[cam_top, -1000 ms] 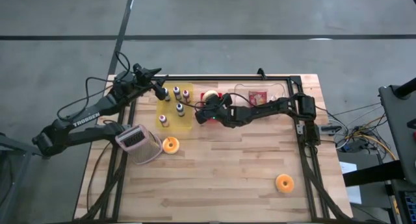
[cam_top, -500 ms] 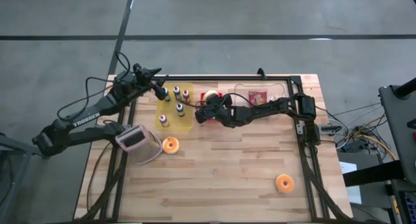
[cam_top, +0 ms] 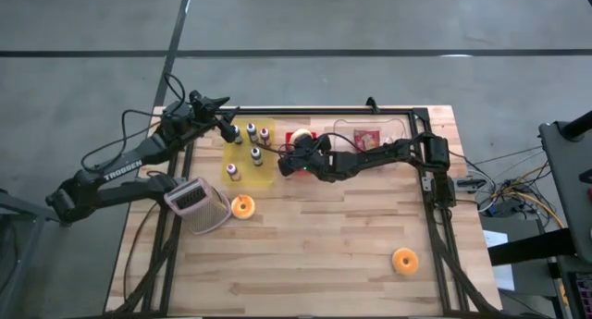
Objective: Pick & Place Food Item
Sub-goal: Put the top right orange donut into the red bin, then put the right orange donut into the red bin
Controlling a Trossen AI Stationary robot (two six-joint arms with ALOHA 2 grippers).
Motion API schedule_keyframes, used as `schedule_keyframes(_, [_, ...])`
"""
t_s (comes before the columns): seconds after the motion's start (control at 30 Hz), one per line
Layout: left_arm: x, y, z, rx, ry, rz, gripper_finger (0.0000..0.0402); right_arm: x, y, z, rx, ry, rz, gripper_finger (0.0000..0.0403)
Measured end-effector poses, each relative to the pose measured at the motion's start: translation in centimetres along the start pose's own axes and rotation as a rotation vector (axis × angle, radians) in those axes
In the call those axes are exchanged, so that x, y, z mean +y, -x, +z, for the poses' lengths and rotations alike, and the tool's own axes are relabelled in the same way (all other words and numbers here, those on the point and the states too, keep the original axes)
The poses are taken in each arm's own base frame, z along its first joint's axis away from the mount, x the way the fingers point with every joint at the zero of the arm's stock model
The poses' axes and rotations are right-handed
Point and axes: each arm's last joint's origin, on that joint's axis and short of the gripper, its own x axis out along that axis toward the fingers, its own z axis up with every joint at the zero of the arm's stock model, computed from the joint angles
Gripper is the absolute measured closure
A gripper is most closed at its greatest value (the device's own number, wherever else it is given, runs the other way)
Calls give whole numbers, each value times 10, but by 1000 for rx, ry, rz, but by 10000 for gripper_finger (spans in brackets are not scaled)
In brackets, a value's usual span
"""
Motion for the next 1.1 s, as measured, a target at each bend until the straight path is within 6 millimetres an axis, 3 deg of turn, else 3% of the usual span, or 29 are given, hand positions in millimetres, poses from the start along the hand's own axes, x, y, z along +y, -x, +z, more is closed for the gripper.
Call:
schedule_keyframes(0.43, [0,0,0,0,0,0,179,-3,-1,0,53,11,38,160])
schedule_keyframes(0.67, [0,0,0,0,0,0,179,-13,-5,18,312,-71,27,161])
schedule_keyframes(1.1, [0,0,0,0,0,0,179,-9,-2,32,329,-54,19,158])
